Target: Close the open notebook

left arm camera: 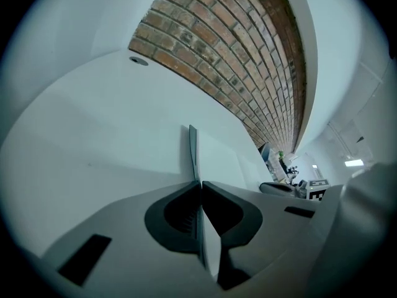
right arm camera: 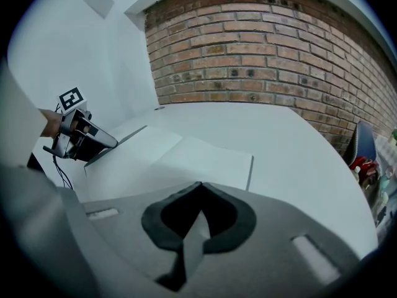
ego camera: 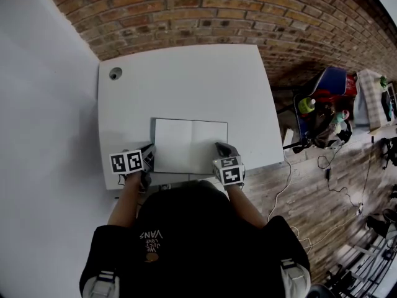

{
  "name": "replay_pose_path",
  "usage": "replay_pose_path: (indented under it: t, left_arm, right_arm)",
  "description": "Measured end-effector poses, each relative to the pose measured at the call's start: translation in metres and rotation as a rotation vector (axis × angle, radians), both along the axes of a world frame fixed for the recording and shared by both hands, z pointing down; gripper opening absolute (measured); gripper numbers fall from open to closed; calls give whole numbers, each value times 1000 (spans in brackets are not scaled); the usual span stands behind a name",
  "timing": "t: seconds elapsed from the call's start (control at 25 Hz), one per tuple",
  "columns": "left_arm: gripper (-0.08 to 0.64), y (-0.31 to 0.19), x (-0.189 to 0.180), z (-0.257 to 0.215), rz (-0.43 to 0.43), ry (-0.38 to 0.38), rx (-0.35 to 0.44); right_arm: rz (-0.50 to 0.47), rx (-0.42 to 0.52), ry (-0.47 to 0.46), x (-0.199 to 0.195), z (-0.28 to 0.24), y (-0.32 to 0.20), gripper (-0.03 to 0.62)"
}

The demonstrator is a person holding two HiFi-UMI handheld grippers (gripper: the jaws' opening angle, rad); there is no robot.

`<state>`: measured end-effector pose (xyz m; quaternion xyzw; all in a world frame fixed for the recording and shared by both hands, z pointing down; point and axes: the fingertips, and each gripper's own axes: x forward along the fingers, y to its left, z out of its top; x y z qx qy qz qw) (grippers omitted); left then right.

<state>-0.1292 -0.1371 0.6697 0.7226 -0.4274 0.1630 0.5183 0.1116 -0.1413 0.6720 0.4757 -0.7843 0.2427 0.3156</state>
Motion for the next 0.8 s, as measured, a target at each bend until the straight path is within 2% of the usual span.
replay_pose_path:
  t: [0.36, 0.8]
  left_arm:
    - [31, 1, 1, -18, -15, 79, 32]
    - [31, 3, 20, -69, 25, 181, 133]
  right_arm:
    - [5, 0, 3, 0, 1, 0, -2]
    - [-3, -11, 3, 0, -1, 1, -2]
